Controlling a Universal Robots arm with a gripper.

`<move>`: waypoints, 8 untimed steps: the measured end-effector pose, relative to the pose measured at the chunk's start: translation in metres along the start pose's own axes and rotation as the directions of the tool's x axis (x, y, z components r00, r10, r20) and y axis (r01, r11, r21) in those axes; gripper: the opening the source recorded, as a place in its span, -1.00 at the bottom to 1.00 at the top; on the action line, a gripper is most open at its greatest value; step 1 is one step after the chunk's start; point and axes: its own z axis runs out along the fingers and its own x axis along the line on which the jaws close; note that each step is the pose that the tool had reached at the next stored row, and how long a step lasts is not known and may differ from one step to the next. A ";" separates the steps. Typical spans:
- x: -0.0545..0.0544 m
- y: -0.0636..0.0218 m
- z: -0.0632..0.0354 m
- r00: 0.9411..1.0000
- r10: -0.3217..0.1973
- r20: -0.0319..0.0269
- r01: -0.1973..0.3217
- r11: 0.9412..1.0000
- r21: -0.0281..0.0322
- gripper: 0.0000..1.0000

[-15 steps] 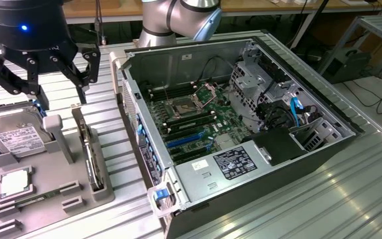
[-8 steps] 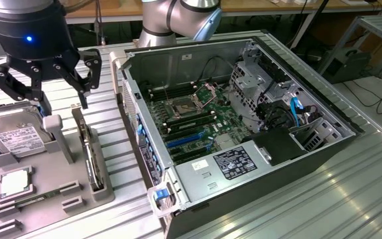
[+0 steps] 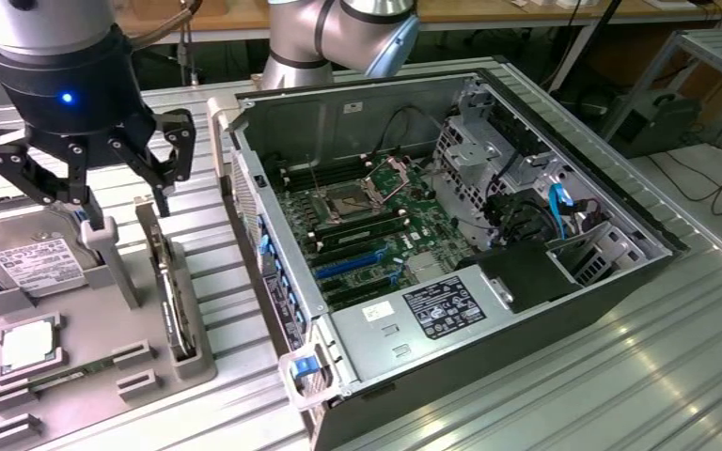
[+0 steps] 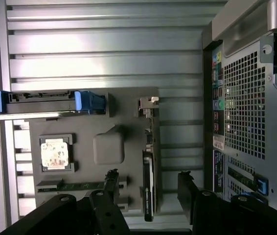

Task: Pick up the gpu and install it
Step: 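Pick up the gpu and move the gpu toward the slot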

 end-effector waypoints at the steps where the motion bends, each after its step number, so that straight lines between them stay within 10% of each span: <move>1: 0.000 0.0000 0.0018 1.000 0.000 0.000 0.000 1.000 0.000 0.21; 8: 0.000 -0.0002 0.0127 1.000 -0.001 0.000 0.001 1.000 0.001 0.21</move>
